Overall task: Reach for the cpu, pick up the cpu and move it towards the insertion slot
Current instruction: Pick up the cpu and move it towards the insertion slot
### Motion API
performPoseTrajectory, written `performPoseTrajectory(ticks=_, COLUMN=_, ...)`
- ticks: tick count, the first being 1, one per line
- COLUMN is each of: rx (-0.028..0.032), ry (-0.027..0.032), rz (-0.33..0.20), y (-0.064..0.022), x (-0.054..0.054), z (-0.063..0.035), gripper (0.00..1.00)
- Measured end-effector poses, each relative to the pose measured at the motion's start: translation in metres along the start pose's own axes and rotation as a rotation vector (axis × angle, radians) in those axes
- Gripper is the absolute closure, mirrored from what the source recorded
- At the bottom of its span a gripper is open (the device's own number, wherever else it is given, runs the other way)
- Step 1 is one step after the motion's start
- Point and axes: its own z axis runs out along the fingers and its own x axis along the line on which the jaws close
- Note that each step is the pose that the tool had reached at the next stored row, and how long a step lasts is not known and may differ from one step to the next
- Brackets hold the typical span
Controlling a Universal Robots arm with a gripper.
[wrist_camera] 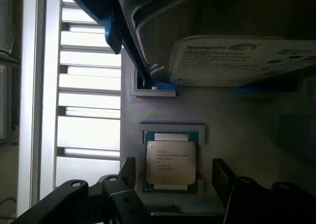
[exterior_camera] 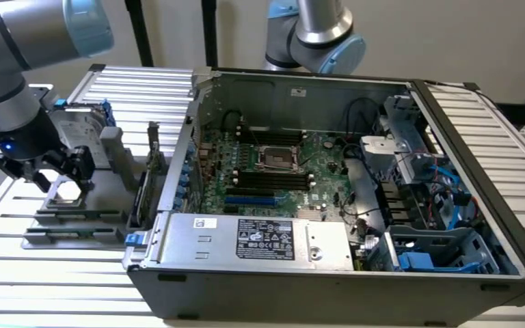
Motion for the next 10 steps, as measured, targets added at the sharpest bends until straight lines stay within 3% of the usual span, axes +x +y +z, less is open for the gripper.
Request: performPoseTrajectory(ticks=10, rx=0.0001, ry=-0.0013, rz=0.029, y=0.0024, x=0.0005, z=0.0015, gripper=0.27)
